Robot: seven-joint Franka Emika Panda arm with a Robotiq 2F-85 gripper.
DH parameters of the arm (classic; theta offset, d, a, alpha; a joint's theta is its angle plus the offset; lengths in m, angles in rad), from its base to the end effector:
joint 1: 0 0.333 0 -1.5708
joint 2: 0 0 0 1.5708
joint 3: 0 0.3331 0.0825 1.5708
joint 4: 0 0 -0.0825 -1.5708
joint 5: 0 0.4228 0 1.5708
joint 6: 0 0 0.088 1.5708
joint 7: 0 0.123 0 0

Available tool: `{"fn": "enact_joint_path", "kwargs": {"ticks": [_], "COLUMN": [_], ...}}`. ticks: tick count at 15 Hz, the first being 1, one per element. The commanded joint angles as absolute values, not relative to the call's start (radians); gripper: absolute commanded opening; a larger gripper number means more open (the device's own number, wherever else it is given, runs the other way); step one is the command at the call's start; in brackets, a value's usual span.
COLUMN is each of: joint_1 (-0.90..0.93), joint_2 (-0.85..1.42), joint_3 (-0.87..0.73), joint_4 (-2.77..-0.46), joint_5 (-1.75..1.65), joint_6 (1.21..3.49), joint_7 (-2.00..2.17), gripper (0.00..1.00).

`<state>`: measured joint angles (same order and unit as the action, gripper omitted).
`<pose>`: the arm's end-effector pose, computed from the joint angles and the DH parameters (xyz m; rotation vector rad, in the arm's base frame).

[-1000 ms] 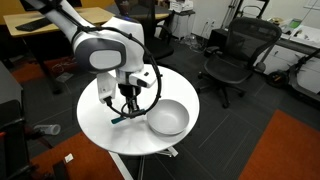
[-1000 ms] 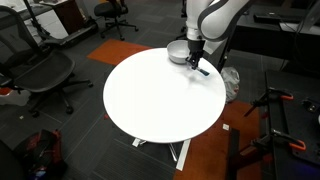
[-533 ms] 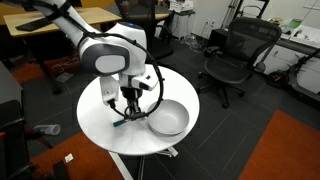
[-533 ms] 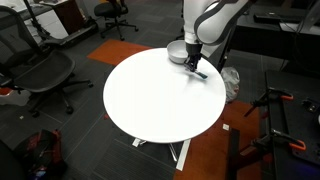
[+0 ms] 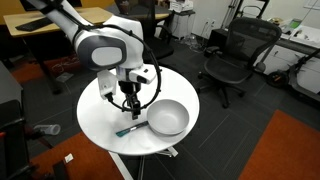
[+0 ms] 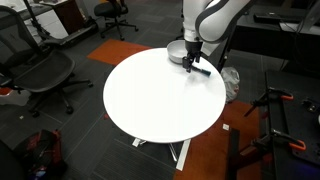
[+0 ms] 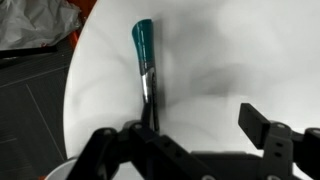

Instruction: Put the marker on the table

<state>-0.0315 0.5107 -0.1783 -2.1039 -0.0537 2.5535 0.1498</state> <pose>0.5867 -0.1285 0.1360 2.9934 -0.4434 -0.0885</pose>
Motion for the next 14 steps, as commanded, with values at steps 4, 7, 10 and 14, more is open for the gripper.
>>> {"fn": "enact_joint_path", "kwargs": {"ticks": [4,7,10,14], "joint_1": [0.063,0.072,0.055,0.019], "joint_2": [0.267,0.145,0.037,-0.075], "joint_3": [-0.245,-0.244,-0.219,-0.163], "joint_4": [-2.288,-2.37,-2.436,-2.513], "joint_5": [-0.22,-0.298,-0.365,-0.409], "joint_6": [2.553,2.551,2.539,2.533], "joint_7": [0.329,0.404,0.468,0.521], "gripper": [1.0,1.0,1.0,1.0]}}
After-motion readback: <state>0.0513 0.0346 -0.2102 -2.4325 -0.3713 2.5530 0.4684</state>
